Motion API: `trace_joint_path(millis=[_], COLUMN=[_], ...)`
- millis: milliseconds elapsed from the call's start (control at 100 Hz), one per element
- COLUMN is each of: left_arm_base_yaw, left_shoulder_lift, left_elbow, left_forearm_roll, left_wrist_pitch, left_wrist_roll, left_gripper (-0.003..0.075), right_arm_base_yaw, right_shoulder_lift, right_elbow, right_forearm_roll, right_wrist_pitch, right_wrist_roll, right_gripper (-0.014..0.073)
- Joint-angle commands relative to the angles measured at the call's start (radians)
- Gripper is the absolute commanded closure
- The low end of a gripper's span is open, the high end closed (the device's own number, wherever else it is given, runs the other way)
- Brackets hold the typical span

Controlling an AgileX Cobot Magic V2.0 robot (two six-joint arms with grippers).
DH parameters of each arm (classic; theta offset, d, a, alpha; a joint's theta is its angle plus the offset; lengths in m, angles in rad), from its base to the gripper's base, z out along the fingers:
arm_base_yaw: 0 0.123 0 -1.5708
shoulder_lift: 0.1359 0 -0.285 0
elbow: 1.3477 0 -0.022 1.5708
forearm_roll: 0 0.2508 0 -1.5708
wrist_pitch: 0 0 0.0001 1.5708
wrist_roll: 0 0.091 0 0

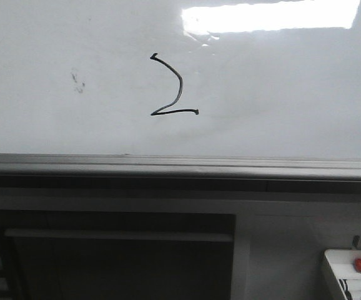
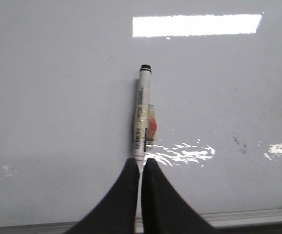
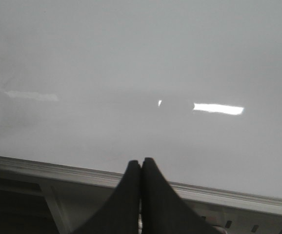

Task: Write number 2 on whiteboard

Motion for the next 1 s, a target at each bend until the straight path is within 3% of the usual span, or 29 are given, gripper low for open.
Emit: trace_joint_path(millis=[0, 170, 370, 420, 620, 990], left_arm_base_yaw=[0.016, 0.027, 0.027, 0.027, 0.027, 0.027], left_shoulder_lift=[-0.052, -0.088, -0.102, -0.102, -0.102, -0.102], left_elbow=[0.003, 0.078, 0.23, 0.274, 0.269, 0.269], left_forearm_roll=[0.06, 0.064, 0.376, 0.374, 0.307, 0.281], left_wrist_pitch=[-0.086, -0.145, -0.324, -0.399, -0.294, -0.289], left_wrist_roll=[-0.004, -0.027, -0.346, -0.344, -0.282, -0.252], left_gripper=[0.0738, 0.0738, 0.0738, 0.0738, 0.0738, 0.0738], right_arm_base_yaw=[-0.006, -0.006, -0.006, -0.006, -0.006, -0.006], right_shoulder_lift=[0.012, 0.012, 0.012, 0.012, 0.012, 0.012], right_elbow=[-0.023, -0.023, -0.023, -0.023, -0.023, -0.023], right_forearm_roll=[0.005, 0.005, 0.005, 0.005, 0.005, 0.005], right_wrist_pitch=[-0.078, -0.078, -0.08, -0.08, -0.08, -0.08], right_wrist_roll=[-0.006, -0.006, -0.006, -0.006, -0.006, -0.006], right_gripper=[0.0666, 0.0666, 0.0666, 0.0666, 0.0666, 0.0666])
